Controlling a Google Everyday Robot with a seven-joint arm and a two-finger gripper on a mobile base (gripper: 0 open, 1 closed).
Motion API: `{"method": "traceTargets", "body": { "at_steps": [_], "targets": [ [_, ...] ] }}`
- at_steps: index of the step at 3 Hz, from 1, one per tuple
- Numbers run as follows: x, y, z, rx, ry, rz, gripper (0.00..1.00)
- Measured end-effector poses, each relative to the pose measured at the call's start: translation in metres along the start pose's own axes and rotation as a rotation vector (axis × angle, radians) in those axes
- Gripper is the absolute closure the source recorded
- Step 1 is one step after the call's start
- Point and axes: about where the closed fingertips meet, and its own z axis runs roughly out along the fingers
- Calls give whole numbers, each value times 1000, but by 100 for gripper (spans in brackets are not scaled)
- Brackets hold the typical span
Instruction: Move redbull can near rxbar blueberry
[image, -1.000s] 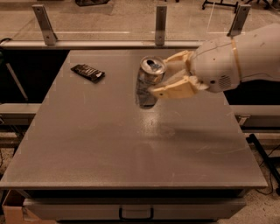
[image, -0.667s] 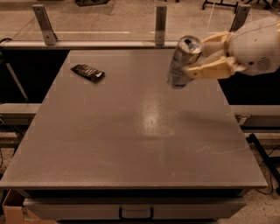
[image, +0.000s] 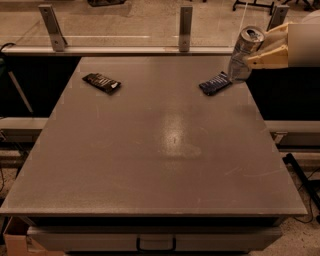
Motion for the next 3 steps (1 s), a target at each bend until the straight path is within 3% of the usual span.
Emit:
{"method": "traceTargets", "body": {
  "at_steps": [2,3],
  "targets": [
    [60,-35,33,23,32,117,100],
    [78,-45,47,25,49,153,83]
  ]
}}
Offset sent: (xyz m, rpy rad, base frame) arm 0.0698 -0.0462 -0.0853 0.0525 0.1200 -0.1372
